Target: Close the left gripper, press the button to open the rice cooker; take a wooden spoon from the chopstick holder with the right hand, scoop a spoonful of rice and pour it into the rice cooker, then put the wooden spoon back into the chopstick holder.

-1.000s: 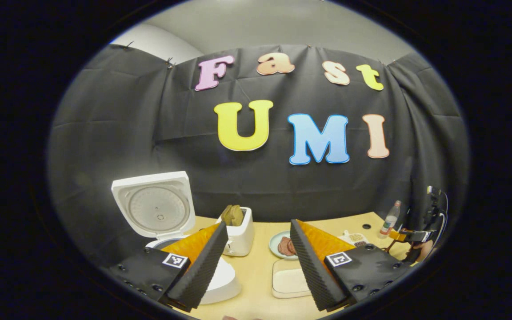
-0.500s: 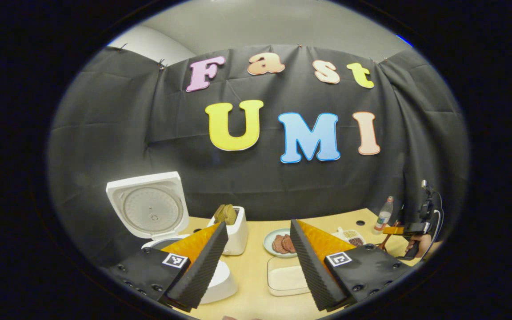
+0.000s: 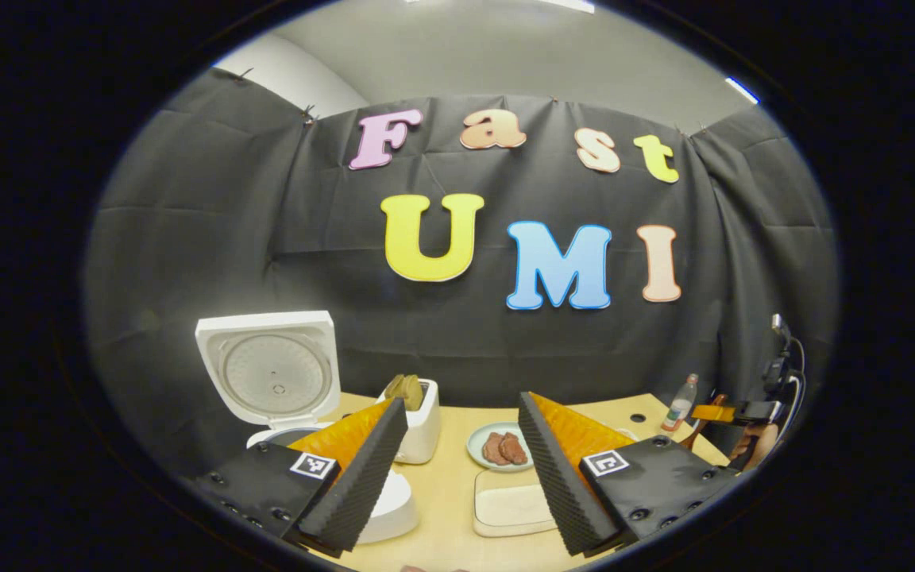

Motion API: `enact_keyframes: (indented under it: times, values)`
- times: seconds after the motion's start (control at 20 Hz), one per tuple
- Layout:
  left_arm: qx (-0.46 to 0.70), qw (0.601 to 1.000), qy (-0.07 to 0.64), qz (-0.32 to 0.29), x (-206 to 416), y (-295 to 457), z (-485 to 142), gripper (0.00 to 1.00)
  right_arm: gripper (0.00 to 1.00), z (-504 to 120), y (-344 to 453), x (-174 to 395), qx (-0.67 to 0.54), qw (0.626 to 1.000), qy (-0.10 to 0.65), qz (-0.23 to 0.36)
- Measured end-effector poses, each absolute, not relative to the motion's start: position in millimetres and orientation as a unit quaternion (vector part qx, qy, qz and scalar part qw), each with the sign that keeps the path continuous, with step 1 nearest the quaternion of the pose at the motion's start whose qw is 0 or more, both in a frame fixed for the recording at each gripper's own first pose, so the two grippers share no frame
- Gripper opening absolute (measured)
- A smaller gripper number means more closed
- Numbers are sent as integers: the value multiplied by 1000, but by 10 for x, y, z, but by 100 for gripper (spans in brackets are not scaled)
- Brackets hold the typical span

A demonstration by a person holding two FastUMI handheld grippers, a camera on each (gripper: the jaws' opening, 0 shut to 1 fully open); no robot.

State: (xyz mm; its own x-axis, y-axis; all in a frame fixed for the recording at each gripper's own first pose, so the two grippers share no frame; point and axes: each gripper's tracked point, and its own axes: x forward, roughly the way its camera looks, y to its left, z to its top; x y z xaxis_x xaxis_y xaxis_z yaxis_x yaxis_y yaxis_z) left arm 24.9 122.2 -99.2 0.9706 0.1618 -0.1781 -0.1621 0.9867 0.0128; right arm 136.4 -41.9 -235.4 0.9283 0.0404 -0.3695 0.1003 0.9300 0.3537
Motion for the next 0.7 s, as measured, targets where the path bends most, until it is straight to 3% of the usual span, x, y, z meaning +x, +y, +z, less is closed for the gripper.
enact_keyframes:
  times: [0.3,0.7]
  values:
    - [5,993,74,95,172,1575,-912,97,9,-1700,463,1295,162,970,157,91]
    - [25,991,66,113,38,1972,-861,96,8,-1791,1516,1357,128,960,174,176]
